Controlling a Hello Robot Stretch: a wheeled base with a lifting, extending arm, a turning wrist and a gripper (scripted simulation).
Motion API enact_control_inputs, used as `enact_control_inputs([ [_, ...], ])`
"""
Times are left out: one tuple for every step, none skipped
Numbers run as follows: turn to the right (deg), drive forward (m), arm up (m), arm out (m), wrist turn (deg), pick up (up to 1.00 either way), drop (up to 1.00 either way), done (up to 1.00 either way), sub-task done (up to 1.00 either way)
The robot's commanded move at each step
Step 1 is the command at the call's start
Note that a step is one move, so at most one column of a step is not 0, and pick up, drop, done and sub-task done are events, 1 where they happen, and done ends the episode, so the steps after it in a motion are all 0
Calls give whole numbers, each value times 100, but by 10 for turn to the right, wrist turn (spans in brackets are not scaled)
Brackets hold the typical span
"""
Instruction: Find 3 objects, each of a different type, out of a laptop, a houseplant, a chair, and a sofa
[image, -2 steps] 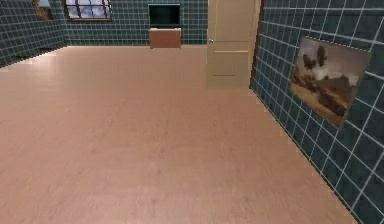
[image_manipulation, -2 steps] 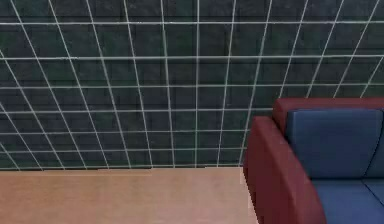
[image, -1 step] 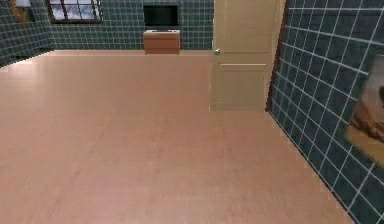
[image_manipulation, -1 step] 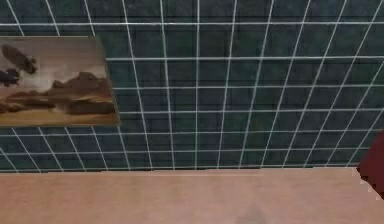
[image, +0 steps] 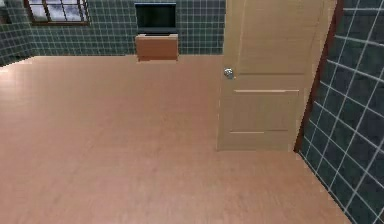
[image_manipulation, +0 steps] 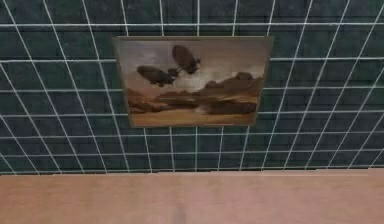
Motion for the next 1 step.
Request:
enact_control_inputs([
  [0,100,0,0,0,0,0,0,0],
])
